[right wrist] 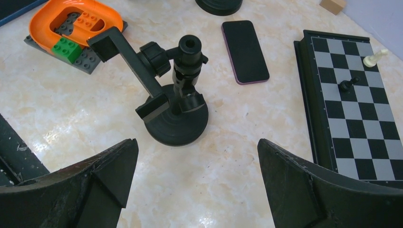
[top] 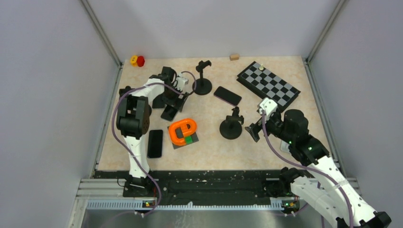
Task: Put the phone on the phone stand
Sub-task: Pick up the phone at the center of the board.
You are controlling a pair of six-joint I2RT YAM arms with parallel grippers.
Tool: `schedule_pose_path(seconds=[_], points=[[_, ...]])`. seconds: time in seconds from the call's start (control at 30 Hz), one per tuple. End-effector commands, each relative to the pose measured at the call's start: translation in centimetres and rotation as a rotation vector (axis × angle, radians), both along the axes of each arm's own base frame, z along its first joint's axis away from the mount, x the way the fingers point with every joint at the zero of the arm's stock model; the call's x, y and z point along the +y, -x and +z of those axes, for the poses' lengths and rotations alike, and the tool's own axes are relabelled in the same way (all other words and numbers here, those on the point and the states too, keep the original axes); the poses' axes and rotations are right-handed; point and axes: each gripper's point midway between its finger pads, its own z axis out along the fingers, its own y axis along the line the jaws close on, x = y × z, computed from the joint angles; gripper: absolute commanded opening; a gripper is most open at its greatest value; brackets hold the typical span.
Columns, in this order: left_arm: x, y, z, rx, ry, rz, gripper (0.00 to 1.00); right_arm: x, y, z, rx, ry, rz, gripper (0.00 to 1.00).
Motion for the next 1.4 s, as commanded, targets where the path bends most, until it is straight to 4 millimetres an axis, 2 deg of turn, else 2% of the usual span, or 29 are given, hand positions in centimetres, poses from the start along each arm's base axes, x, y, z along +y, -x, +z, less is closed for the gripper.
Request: schedule_pose_path(seconds=[0.0, 0.2, 0.37, 0.57, 0.73, 0.97, 1.03, 1.2, 1.37], points=[[0.8, 1.3, -0.7, 0.035, -0.031, -0.007, 0.99, -0.1, -0.1, 0.1, -0.021, 0.0, 0.004, 0.99], [1.6, 3.1, -1.6, 0.076, -0.035, 0.005, 0.99, 0.0, -0.1, 0.0, -0.017, 0.003, 0.01, 0.99], [1.4, 3.7, -1.7, 0.103, -0.013, 0.008, 0.99, 0.1, -0.1, -0.2, -0.013, 0.004, 0.013, 0.99], [1.0, 4.7, -2.2, 0.147, 0.012, 0.01, 0.92, 0.2, -0.2, -0.2, -0.011, 0.005, 0.016, 0.99], [0.4, 5.3, -2.4, 0.148, 0.053, 0.024, 0.79, 0.4, -0.6, 0.5, -0.017, 0.003, 0.017, 0.99], [0.2, 5.1, -1.9, 0.079, 0.081, 0.059, 0.5, 1.0, -2.4, 4.1, -0.076, 0.005, 0.021, 0.99], [-0.1, 4.9, -1.2, 0.059, 0.1, 0.063, 0.39, 1.4, -3.1, 5.2, -0.091, -0.01, 0.019, 0.99], [-0.6, 4.3, 0.7, 0.011, 0.129, 0.065, 0.19, 2.4, -4.8, 8.2, -0.132, -0.068, 0.01, 0.99], [-0.8, 3.7, 3.3, -0.069, 0.146, 0.06, 0.06, 2.9, -6.9, 10.6, -0.162, -0.095, -0.025, 0.99]])
